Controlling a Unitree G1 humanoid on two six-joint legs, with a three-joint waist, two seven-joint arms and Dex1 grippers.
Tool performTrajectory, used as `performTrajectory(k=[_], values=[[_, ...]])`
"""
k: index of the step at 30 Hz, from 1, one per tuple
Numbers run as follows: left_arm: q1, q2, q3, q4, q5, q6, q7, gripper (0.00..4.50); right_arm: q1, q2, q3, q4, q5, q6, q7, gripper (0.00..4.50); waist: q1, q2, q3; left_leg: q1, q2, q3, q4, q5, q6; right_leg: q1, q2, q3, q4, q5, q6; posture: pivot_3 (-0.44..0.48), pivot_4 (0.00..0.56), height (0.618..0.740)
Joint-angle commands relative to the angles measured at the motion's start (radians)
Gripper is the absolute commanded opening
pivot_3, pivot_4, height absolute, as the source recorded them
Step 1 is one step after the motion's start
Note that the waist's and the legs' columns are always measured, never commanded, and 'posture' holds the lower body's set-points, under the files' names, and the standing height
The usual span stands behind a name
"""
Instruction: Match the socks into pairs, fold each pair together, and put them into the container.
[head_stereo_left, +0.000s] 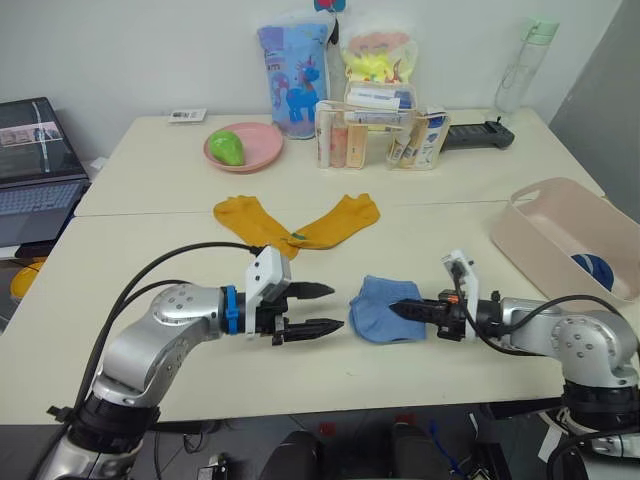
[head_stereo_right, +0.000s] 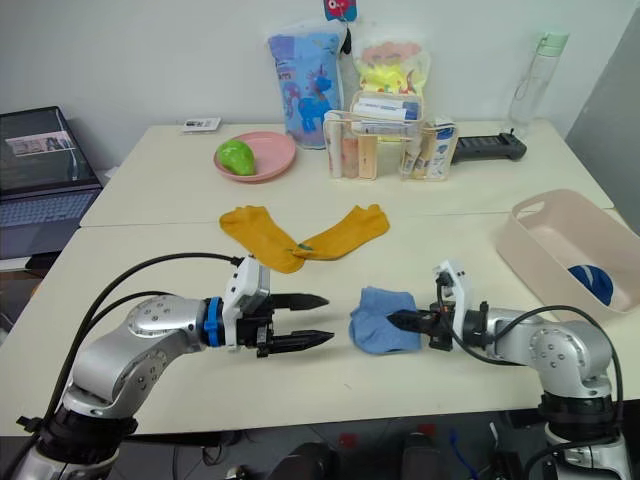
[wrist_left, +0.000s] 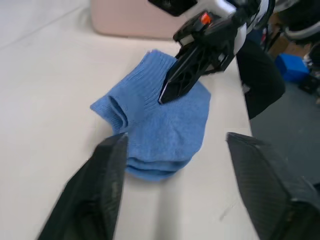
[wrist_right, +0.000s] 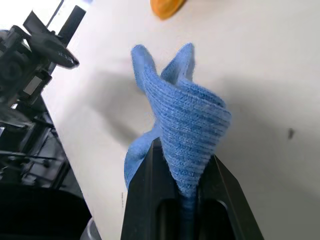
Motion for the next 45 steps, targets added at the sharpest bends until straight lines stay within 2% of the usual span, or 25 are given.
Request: performTrajectory(k=[1,2,6,9,11,14,18,22,25,32,37,45], values=[[-0.161,-0.061,-0.016,0.062,0.011,-0.034,0.006,4.47,-0.048,-0.139,-0.097,-0.091,-0.043,-0.066,-0.011,0.00,0.009,0.000,0.001,-0.001,-0.001,0.000,0.002,0.000,0.000,0.000,0.000,0.000,0.000,0.000,0.000,0.000,0.150,0.740],[-0.186,-0.077,-0.024,0.078,0.021,-0.043,0.007,4.49,-0.057,-0.156,-0.112,-0.083,-0.046,-0.074,-0.018,0.00,0.008,-0.001,0.001,-0.001,-0.001,0.000,0.004,0.000,0.000,0.001,0.000,-0.001,0.000,0.000,0.000,0.000,0.150,0.740],[-0.312,-0.183,-0.059,0.161,0.054,-0.089,0.025,4.49,-0.033,-0.400,-0.087,-0.075,-0.202,-0.249,0.102,0.00,0.004,-0.001,0.001,-0.001,-0.001,0.002,0.003,0.000,0.000,0.001,0.000,0.000,-0.002,0.000,0.001,0.000,0.150,0.740],[-0.371,-0.250,-0.082,0.224,0.074,-0.122,0.019,4.49,-0.009,-0.535,-0.106,-0.003,-0.297,-0.357,0.169,0.00,0.003,-0.002,0.002,-0.002,0.000,0.002,0.004,0.000,0.000,0.001,0.000,0.000,-0.003,0.000,0.001,0.000,0.150,0.740],[-0.435,-0.325,-0.105,0.303,0.111,-0.181,0.029,4.49,0.006,-0.667,-0.148,0.089,-0.413,-0.468,0.210,0.00,0.004,-0.002,0.003,-0.002,-0.001,0.004,0.005,0.000,0.000,0.001,0.000,0.001,-0.002,0.000,0.001,0.000,0.150,0.740],[-0.494,-0.415,-0.112,0.384,0.147,-0.243,0.061,4.49,0.007,-0.741,-0.216,0.204,-0.502,-0.584,0.227,0.00,0.008,-0.003,0.003,-0.002,-0.002,0.005,0.005,0.000,0.000,0.002,0.001,0.000,-0.001,0.000,0.001,0.000,0.150,0.740],[-0.490,-0.486,-0.125,0.386,0.152,-0.259,0.070,4.49,0.124,-0.808,-0.235,0.355,-0.727,-0.855,0.218,0.00,0.006,-0.003,0.004,-0.002,0.001,0.007,0.005,0.000,0.000,0.002,0.000,0.001,-0.002,0.000,0.001,0.000,0.150,0.740],[-0.471,-0.534,-0.135,0.351,0.143,-0.240,0.098,4.49,0.158,-0.825,-0.193,0.473,-0.858,-1.061,0.201,0.00,0.001,-0.003,0.003,-0.001,0.001,0.010,0.005,0.000,0.000,0.001,0.000,0.003,-0.001,0.000,0.001,0.000,0.150,0.740],[-0.459,-0.544,-0.144,0.325,0.149,-0.226,0.111,4.49,0.124,-0.822,-0.096,0.555,-0.929,-1.200,0.208,0.00,-0.007,-0.002,0.003,0.001,0.002,0.013,0.005,0.000,0.000,0.001,0.000,0.006,0.000,0.000,0.001,0.000,0.150,0.740],[-0.421,-0.523,-0.147,0.253,0.141,-0.169,0.132,4.49,0.067,-0.796,0.035,0.725,-1.053,-1.452,0.192,0.00,-0.005,-0.002,0.004,0.001,0.002,0.014,0.005,0.000,0.000,0.001,0.001,0.006,-0.001,0.000,0.002,0.000,0.150,0.740],[-0.406,-0.524,-0.151,0.227,0.138,-0.147,0.150,4.49,0.025,-0.778,0.107,0.818,-1.119,-1.569,0.187,0.00,-0.004,-0.002,0.003,0.001,0.002,0.016,0.005,0.000,0.000,0.001,0.002,0.006,0.000,0.000,0.002,0.000,0.150,0.740],[-0.410,-0.524,-0.149,0.235,0.141,-0.138,0.152,4.49,0.011,-0.760,0.150,0.859,-1.115,-1.595,0.284,0.00,-0.004,-0.002,0.003,0.001,0.002,0.017,0.005,0.000,0.000,0.001,0.002,0.007,0.000,0.000,0.002,0.000,0.150,0.740]])
